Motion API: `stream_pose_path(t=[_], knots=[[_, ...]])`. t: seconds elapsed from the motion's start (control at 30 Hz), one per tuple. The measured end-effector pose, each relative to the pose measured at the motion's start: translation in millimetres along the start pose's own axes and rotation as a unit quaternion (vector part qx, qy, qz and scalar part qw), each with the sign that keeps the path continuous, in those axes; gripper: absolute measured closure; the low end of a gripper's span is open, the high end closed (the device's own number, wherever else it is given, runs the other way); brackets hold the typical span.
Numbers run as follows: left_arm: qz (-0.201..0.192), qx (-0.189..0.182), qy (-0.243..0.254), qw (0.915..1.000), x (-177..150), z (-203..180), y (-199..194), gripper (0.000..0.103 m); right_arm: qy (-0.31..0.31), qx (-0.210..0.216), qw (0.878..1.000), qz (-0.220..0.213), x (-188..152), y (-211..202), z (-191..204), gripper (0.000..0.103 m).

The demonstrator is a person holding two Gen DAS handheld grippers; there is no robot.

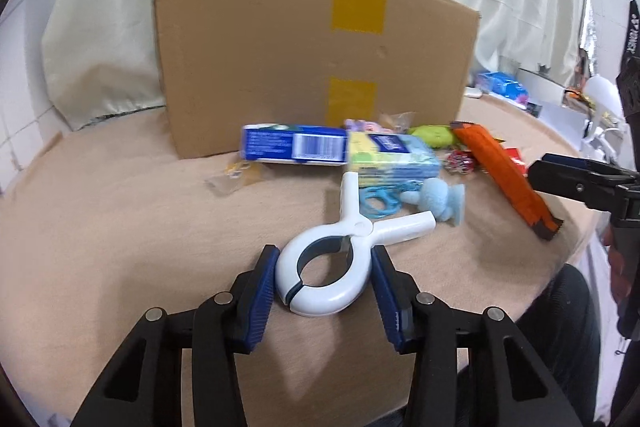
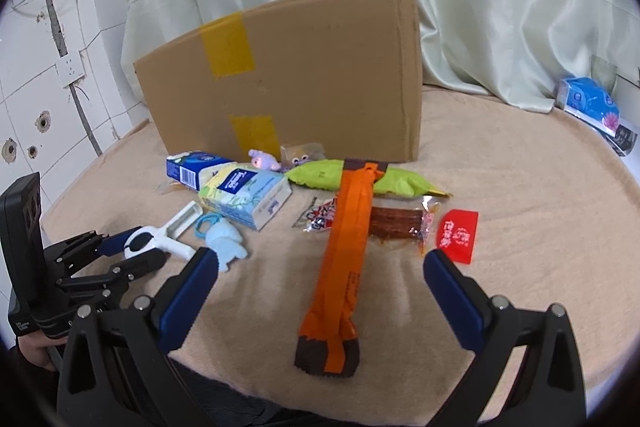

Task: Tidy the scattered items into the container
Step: 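Grasp the white clip with the left gripper, then grasp the long orange snack packet with the right gripper, then lift the white clip and orange packet over the cardboard box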

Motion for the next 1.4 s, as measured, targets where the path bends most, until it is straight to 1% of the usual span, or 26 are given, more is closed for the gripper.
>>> stream_pose_path(t=[0.1,0.2,0.23,0.33,0.43,0.47,0.5,0.57,0.63,0.7,0.73,0.77,0.83,0.9,1.0,1.2,1.4], knots=[[-0.011,0.02,-0.011,0.9997,2,11,-9,0.056,-0.004,0.002,1.0,0.002,0,1,2,0.0],[-0.016,0.055,-0.026,0.998,3,25,-12,0.056,-0.007,0.003,1.0,0.003,0,3,4,0.0],[-0.016,0.06,-0.028,0.9977,4,29,-12,0.056,-0.007,0.002,1.0,0.006,0,5,5,0.0],[-0.013,0.062,-0.037,0.9973,4,35,-12,0.056,-0.006,-0.007,1.0,0.019,-2,13,4,0.0],[-0.013,0.066,-0.038,0.997,4,37,-9,0.056,-0.005,-0.016,1.0,0.021,-4,17,2,0.0],[-0.012,0.064,-0.039,0.9971,4,38,-8,0.056,-0.002,-0.016,1.0,0.021,-4,18,1,0.003],[-0.013,0.065,-0.04,0.997,4,38,-8,0.056,0.001,-0.014,1.0,0.02,-3,18,0,0.006],[-0.016,0.066,-0.043,0.9967,3,39,-8,0.056,0.004,-0.009,1.0,0.022,-3,19,-1,0.026],[-0.017,0.066,-0.048,0.9965,3,41,-7,0.056,-0.001,-0.011,1.0,0.029,-3,23,-1,0.032],[-0.019,0.068,-0.05,0.9962,3,42,-6,0.056,-0.004,-0.011,0.999,0.035,-3,27,0,0.049],[-0.02,0.068,-0.05,0.9963,3,41,-6,0.056,-0.004,-0.014,0.999,0.035,-3,27,0,0.067],[-0.019,0.068,-0.051,0.9962,3,42,-6,0.056,-0.006,-0.019,0.999,0.037,-3,29,0,0.077],[-0.019,0.068,-0.052,0.9961,3,42,-4,0.056,-0.009,-0.018,0.999,0.045,-3,33,-1,0.078],[-0.018,0.069,-0.053,0.996,4,44,-3,0.056,-0.011,-0.016,0.999,0.044,-2,31,-1,0.078],[-0.023,0.068,-0.057,0.9958,7,43,-6,0.056,-0.01,-0.014,0.999,0.029,2,22,0,0.078],[-0.045,0.067,-0.052,0.9954,25,38,-16,0.056,-0.016,-0.009,1.0,-0.006,21,-1,2,0.078],[-0.046,0.065,-0.053,0.9954,28,35,-14,0.056,-0.015,-0.001,1.0,-0.011,24,-1,4,0.078]])
Point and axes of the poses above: each gripper's, at about its wrist camera, not at the fingertips, and y roughly the way its jaws point, z to its left, x to its top, the point moved 2 cm from there along y, roughly the way its jaws point, and after that the axes turned 9 degrees about -y, right-handed, at the moved point
